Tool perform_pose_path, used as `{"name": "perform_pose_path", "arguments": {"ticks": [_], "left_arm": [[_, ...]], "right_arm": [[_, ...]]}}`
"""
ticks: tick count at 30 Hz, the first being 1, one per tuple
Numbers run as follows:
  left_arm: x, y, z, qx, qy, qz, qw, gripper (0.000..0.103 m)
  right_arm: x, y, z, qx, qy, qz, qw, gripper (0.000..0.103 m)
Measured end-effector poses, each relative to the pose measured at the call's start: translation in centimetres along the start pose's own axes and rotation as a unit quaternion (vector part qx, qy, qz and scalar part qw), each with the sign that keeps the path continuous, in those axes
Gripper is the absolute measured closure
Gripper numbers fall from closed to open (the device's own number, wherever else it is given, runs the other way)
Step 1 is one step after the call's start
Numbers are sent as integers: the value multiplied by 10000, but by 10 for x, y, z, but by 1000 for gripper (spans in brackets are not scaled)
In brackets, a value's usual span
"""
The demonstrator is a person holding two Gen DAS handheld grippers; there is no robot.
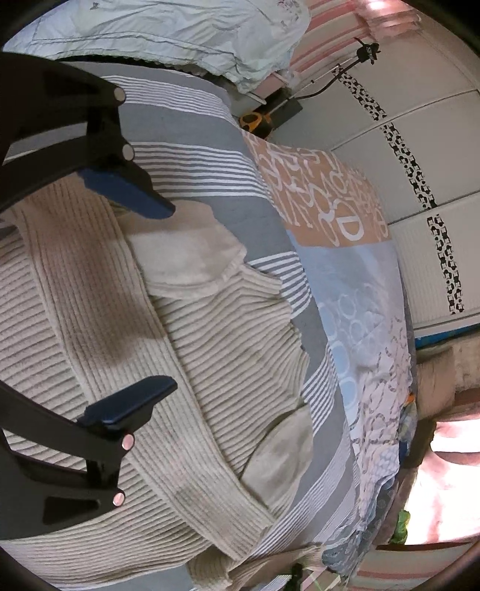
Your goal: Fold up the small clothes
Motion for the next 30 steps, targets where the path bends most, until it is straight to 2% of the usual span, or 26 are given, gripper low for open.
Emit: {"name": "perform_pose_path", "arguments": {"ticks": [4,8,12,16,20,23,26,28,30], "left_arm": [[7,-13,-4,136,242,-90,9996,16],[2,-19,-8,229,414,82,9988,16],[-18,-28,-16,275,194,-54,9994,16],[-41,-43,-26,331,119,1,9994,16],[-69,-63,-41,327,101,197,9992,16],[-91,-72,-61,233,-162,156,9995,16],[-106,-70,-83,107,-502,-24,9987,16],[-106,-65,-94,18,-653,-194,9977,16],[-97,-58,-96,-37,-707,-342,9969,16]], "right_arm": [[-43,-84,0,601,-602,242,9961,97],[-110,-159,3,1148,-1329,394,9837,97],[-188,-203,4,1521,-1666,755,9713,96],[-276,-215,-9,1624,-2165,1147,9558,97],[-353,-211,-40,1455,-2646,1639,9391,97],[-393,-190,-79,830,-2983,2081,9278,96],[-402,-175,-111,357,-3228,2347,9162,92],[-391,-179,-112,235,-3125,2599,9134,89],[-373,-190,-104,234,-2974,2685,9159,82]]}}
Point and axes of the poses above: each gripper's, at about its wrist camera, not at the fingertips, and y roughly the way its jaws point, x to its right, z to its top, the point moved 5 cm from there along y, roughly the way its jaws point, and after that the axes turned 12 degrees about -z, right-handed, at the moved point
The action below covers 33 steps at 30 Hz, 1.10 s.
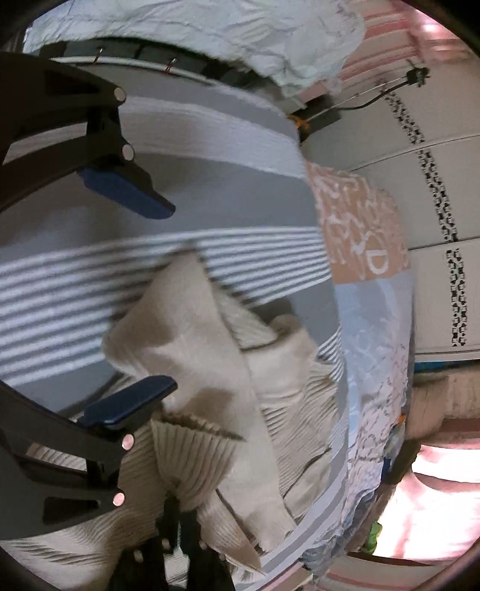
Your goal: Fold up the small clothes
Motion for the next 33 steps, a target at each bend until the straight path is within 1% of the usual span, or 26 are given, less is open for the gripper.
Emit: {"name": "perform_pose_path", "arguments": {"ticks": [1,3,5,6,7,8,9,10,11,12,13,15,16,17,18,19,20,21,22,24,26,28,31,33], "left_arm": [[6,3,1,-9,24,-50,10000,16],[20,8,4,1,128,-164,9998,16],[48,15,12,-6,365,-342,9987,16],[61,20,15,-29,531,-391,9978,16],[69,25,19,-52,659,-391,9970,16],[81,32,21,-103,873,-364,9955,16],[88,39,22,-160,987,-338,9944,20],[93,47,21,-239,1082,-353,9932,29],[98,55,18,-372,1161,-466,9915,62],[101,60,16,-473,1176,-584,9902,82],[104,64,13,-525,1217,-618,9892,83],[107,63,13,-481,1386,-489,9880,94],[107,62,13,-458,1394,-440,9882,96],[105,60,14,-446,1351,-464,9887,98],[104,58,15,-435,1293,-508,9893,102],[100,55,17,-386,1225,-487,9905,102],[97,53,19,-354,1181,-458,9913,102],[94,50,20,-333,1150,-440,9918,102],[91,49,20,-306,1104,-424,9925,102],[87,48,20,-290,1039,-429,9932,103],[88,45,17,-297,1062,-420,9930,103],[89,43,15,-297,1087,-454,9926,103],[88,42,15,-272,998,-548,9931,103],[84,43,15,-259,875,-640,9938,103]], "right_arm": [[8,-10,1,85,34,-76,9999,79],[35,-32,-3,208,224,-352,9989,79],[63,-48,-9,244,472,-609,9967,78],[73,-55,-14,262,552,-797,9949,74],[92,-62,-21,249,671,-1075,9916,72],[105,-66,-27,216,774,-1221,9893,71],[121,-69,-35,152,913,-1336,9867,71],[135,-70,-44,78,1053,-1424,9842,71],[150,-71,-54,-17,1196,-1548,9807,71],[160,-71,-63,-100,1293,-1628,9781,71],[166,-72,-71,-144,1347,-1661,9768,71],[179,-67,-84,-285,1512,-1593,9752,71],[182,-63,-87,-323,1565,-1551,9749,70],[186,-59,-92,-383,1637,-1507,9742,70],[189,-55,-95,-410,1676,-1490,9737,70],[191,-53,-97,-420,1728,-1445,9734,70],[191,-48,-98,-434,1810,-1304,9738,75],[192,-43,-97,-455,1849,-1200,9743,86],[190,-38,-97,-470,1857,-1187,9743,90],[191,-40,-92,-325,1843,-1345,9731,91],[197,-52,-80,-45,1850,-1447,9720,91],[198,-64,-63,126,1771,-1508,9725,91],[196,-75,-27,350,1385,-1618,9764,91],[191,-76,-12,389,1161,-1660,9785,91]]}}
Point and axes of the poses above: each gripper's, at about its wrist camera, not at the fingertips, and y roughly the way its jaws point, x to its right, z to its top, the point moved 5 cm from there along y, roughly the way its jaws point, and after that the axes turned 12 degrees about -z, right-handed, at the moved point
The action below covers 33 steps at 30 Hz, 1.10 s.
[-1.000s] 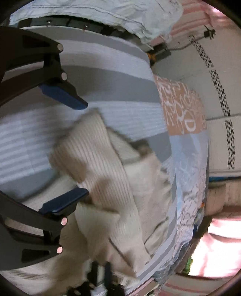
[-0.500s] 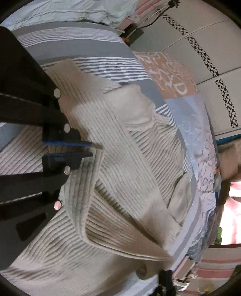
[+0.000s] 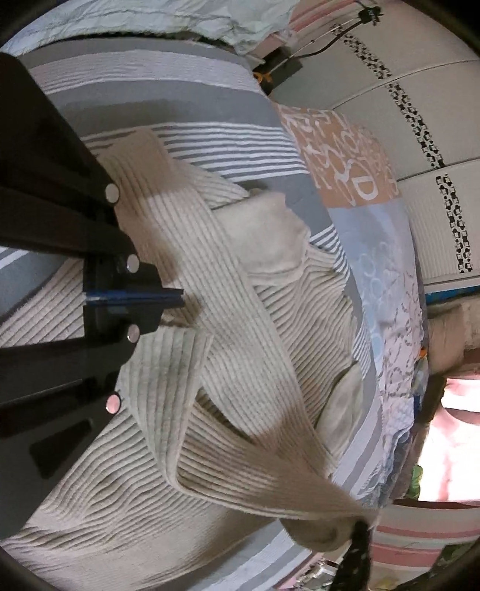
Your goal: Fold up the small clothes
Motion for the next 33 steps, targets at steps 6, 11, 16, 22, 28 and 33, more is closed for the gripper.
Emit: {"name": "perform_pose_path", "arguments": {"ticks": [6,11,16,22,28,33], "left_arm": [[2,-4,-7,-8,-50,-286,9996,102],[2,-20,-7,152,-20,-207,9997,47],[16,-45,-8,411,322,-544,9972,25],[51,-20,-26,-24,1019,-936,9904,25],[79,8,-50,-530,1588,-986,9810,40],[54,11,-31,-565,894,-1160,9876,82]], "right_arm": [[-20,12,5,-38,-218,17,9998,91],[-15,23,-4,-138,-68,21,9999,91],[-11,24,-6,-146,-23,55,9999,91],[-11,28,-7,-193,37,88,9998,91],[-6,31,-9,-256,90,80,9996,90],[-5,33,-6,-301,131,168,9993,90]]}}
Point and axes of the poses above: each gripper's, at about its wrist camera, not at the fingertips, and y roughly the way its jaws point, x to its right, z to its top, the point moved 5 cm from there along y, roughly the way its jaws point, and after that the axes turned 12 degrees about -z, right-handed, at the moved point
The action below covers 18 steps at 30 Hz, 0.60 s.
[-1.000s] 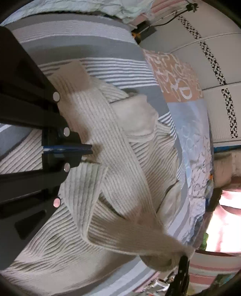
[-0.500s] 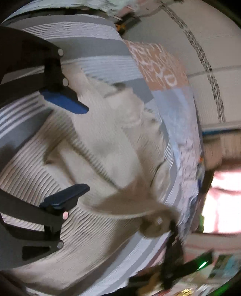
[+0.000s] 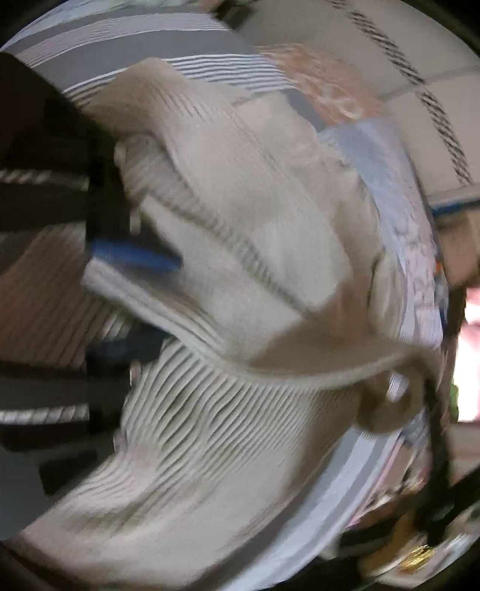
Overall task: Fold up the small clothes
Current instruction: 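Fold the sweater side inward with the right tool while the left tool grasps and releases the edge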
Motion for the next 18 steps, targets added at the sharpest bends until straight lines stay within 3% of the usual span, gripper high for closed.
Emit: {"name": "perform_pose_path", "arguments": {"ticks": [2,8,12,15,17,18], "left_arm": [[-14,-3,6,58,-443,-388,9982,90],[-5,-29,12,410,-507,-501,9966,96],[-20,-71,22,801,-777,-729,9911,96],[-37,-88,24,861,-965,-613,9897,96],[-56,-94,21,869,-1339,-718,9846,96],[-67,-96,17,821,-1471,-566,9841,96]], "right_arm": [[0,1,0,-18,-18,18,10000,90],[-1,-1,3,-22,-138,120,9998,90],[-8,2,8,-24,-305,198,9993,90],[-22,5,13,-51,-551,312,9980,89],[-33,7,18,-38,-796,343,9962,89],[-38,9,20,-33,-899,368,9953,89]]}}
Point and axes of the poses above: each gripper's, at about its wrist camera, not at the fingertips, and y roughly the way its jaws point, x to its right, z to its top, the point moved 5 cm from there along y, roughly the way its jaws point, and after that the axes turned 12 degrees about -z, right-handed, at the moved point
